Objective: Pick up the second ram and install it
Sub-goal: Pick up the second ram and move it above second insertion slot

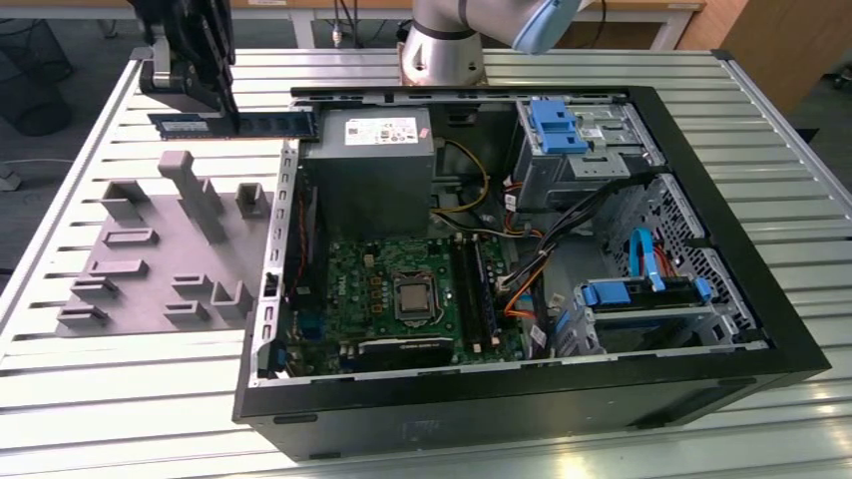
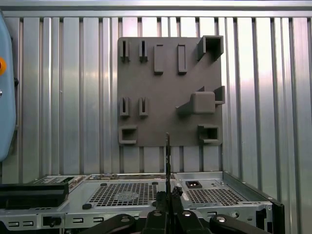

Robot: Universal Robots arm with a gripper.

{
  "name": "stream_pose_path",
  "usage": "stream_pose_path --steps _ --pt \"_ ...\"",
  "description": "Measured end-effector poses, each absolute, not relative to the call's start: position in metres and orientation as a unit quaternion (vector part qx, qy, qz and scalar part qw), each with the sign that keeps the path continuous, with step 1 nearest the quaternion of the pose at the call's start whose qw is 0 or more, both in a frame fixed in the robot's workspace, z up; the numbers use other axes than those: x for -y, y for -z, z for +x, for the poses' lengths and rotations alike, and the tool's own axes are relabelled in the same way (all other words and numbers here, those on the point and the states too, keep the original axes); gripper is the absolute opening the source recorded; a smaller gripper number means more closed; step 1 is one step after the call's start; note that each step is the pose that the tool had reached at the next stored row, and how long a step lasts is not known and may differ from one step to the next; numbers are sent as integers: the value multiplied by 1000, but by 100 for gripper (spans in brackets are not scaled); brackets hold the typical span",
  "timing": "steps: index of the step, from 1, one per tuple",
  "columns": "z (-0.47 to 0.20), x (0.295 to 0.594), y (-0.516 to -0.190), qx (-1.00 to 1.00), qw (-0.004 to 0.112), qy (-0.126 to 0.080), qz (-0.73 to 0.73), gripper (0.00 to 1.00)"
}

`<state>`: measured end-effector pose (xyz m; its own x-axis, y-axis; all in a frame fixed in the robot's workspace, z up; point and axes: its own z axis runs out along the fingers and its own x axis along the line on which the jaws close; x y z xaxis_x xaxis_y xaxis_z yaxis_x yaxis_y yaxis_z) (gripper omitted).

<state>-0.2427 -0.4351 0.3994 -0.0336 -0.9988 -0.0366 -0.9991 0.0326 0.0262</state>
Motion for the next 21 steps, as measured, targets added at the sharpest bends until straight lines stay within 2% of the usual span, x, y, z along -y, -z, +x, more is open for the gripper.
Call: stream_pose_path --steps 21 --pt "-231 435 -399 -719 4 -22 -695 14"
